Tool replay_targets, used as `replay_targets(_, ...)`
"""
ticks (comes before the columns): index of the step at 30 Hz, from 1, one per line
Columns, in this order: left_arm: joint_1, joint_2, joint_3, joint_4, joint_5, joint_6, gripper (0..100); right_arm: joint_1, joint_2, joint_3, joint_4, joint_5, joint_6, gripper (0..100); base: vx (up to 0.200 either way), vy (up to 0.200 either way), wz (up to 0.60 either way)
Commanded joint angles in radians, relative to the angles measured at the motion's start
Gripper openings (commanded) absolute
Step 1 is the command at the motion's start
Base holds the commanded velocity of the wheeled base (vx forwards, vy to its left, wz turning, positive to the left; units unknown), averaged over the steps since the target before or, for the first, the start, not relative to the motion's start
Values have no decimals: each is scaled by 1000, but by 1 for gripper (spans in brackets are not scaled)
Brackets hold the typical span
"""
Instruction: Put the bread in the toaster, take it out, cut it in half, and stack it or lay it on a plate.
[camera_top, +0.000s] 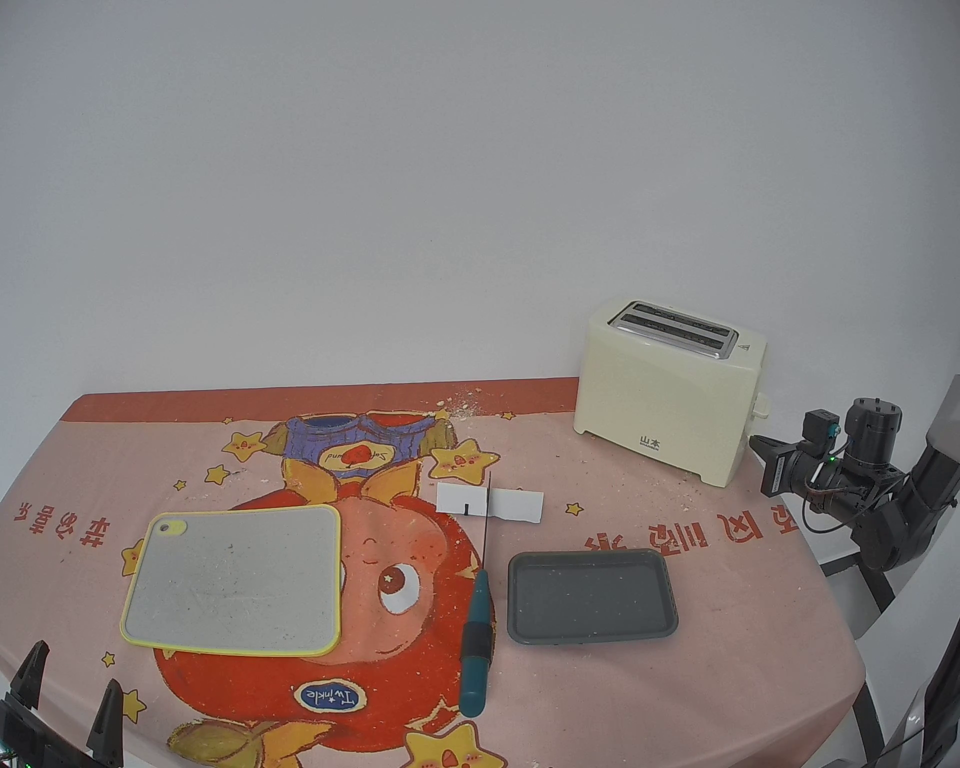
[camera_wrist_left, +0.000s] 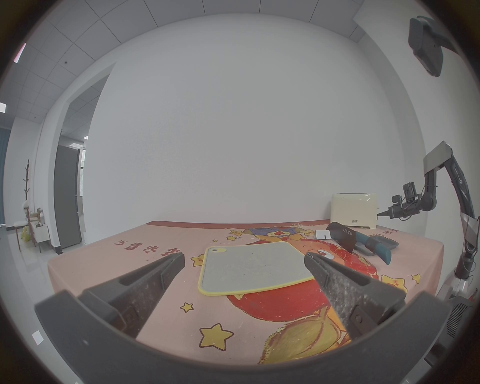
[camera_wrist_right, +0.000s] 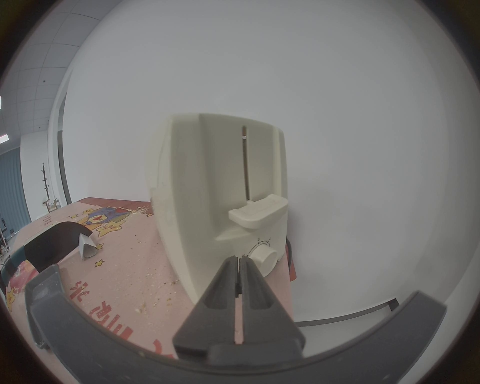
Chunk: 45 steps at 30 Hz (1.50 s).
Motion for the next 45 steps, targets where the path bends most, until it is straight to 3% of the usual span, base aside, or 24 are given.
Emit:
replay_targets(1, 0, 0, 18, -1, 0, -1, 100, -4, 21, -13, -1, 1, 0, 0, 0, 0, 0)
replay_targets(39, 0, 0, 18, -1, 0, -1, 100, -20, 53, -10, -4, 1, 1, 0, 0, 0, 0)
replay_targets(45, 0, 0, 18, -1, 0, -1, 100, -9, 6, 56, -18, 1, 1, 0, 0, 0, 0)
